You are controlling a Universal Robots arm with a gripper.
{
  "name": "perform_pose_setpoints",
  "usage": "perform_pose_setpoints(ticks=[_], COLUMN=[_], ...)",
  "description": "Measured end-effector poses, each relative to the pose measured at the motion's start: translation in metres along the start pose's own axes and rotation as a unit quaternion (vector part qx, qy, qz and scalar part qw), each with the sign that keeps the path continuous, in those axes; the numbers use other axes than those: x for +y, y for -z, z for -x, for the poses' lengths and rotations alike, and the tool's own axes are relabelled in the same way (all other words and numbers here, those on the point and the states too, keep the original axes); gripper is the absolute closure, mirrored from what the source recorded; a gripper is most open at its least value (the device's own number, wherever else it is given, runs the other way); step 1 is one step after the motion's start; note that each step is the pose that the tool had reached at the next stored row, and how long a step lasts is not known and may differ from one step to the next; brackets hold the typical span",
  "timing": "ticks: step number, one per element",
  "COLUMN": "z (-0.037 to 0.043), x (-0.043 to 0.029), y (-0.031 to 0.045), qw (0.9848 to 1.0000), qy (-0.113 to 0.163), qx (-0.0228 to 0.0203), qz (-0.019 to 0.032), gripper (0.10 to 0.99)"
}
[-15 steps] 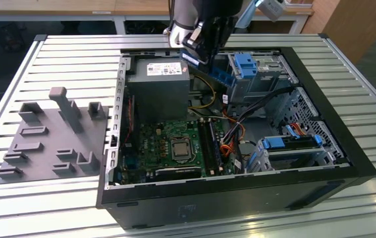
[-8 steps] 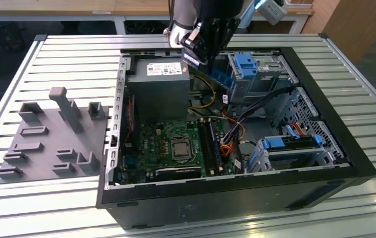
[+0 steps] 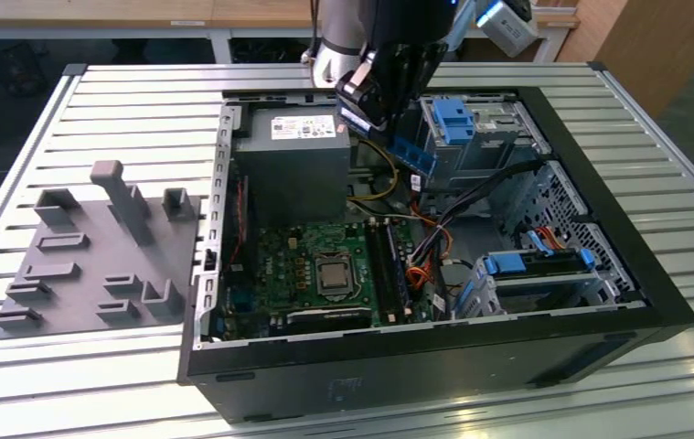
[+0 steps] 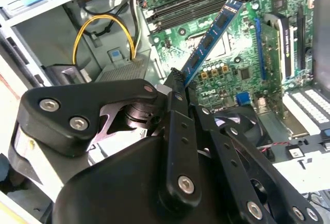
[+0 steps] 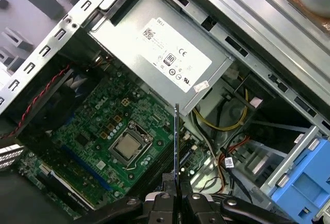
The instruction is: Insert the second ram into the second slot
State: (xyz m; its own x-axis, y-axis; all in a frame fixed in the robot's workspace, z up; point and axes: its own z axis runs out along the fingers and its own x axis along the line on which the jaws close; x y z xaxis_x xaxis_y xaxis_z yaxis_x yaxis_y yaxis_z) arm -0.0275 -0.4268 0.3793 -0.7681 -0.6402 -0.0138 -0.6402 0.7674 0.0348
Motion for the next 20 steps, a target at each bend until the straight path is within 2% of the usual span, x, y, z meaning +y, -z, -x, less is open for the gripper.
perform_pose_setpoints(ticks=[4, 9, 13, 20], z=[-0.0033, -0.0043, -0.0043, -0.0043], x=[-0.0039, -0.0051, -0.0052, -0.0052], y=[0.0000, 0.0001, 0.0000, 0.0000], qw=[1.0000, 1.0000, 0.9996, 0.9980], qy=[0.000, -0.005, -0.027, -0.063], qx=[0.0000, 0.0000, -0.0006, -0.0018], qz=[0.0000, -0.0002, -0.0007, -0.0013], gripper=[0.945, 0.945, 0.945, 0.945])
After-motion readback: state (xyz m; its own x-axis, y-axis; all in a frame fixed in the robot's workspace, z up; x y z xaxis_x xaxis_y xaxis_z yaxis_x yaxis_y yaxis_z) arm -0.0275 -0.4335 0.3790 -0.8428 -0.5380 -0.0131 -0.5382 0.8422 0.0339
